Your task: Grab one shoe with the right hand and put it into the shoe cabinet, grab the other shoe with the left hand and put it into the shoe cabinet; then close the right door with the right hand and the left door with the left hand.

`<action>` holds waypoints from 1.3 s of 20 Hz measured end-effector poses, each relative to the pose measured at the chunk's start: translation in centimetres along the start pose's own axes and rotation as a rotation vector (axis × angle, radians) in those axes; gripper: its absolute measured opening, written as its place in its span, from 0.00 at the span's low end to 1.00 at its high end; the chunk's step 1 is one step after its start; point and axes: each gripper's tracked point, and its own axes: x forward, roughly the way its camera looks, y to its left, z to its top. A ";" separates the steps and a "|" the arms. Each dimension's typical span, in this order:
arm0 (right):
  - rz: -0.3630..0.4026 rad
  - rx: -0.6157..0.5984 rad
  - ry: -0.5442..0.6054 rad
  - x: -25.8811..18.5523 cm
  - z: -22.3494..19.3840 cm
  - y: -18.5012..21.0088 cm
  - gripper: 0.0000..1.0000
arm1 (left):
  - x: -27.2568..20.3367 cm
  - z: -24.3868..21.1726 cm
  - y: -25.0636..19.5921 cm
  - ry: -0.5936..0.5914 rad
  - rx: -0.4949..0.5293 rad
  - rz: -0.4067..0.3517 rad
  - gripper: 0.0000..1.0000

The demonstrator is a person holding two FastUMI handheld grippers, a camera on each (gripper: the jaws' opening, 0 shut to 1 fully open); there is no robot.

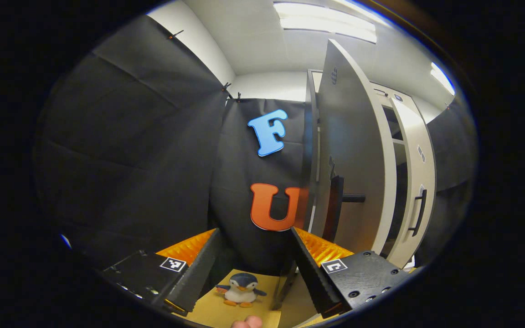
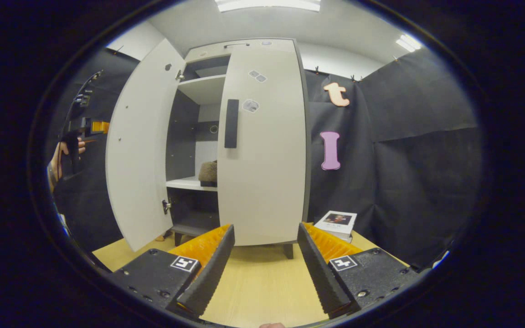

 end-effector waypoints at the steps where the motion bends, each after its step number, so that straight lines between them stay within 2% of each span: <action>1: 0.002 -0.010 -0.013 0.1 0.4 0.0 0.89 | 0.1 -0.2 -1.2 0.005 -0.005 -0.026 0.92; 4: 0.007 -0.035 -0.020 0.6 0.8 -0.3 0.90 | 0.0 -0.9 -5.6 0.033 -0.025 -0.111 0.92; 7: -0.001 -0.021 -0.016 0.7 0.9 -1.0 0.90 | 0.5 -1.1 -8.5 0.024 -0.028 -0.156 0.92; 13: -0.054 -0.038 -0.022 0.3 1.2 -3.0 0.89 | 2.2 -2.1 -15.4 0.022 -0.087 -0.268 0.92; 19: -0.108 -0.018 -0.018 -0.1 1.1 -5.0 0.89 | 4.2 -2.8 -15.8 0.030 -0.119 -0.231 0.93; 22: -0.120 -0.013 -0.015 -0.2 1.0 -5.5 0.90 | 3.2 -2.1 -14.3 0.017 -0.113 -0.205 0.93; 26: -0.107 0.002 -0.005 -0.1 1.0 -5.3 0.90 | -0.4 -0.6 -12.6 -0.008 -0.030 -0.170 0.93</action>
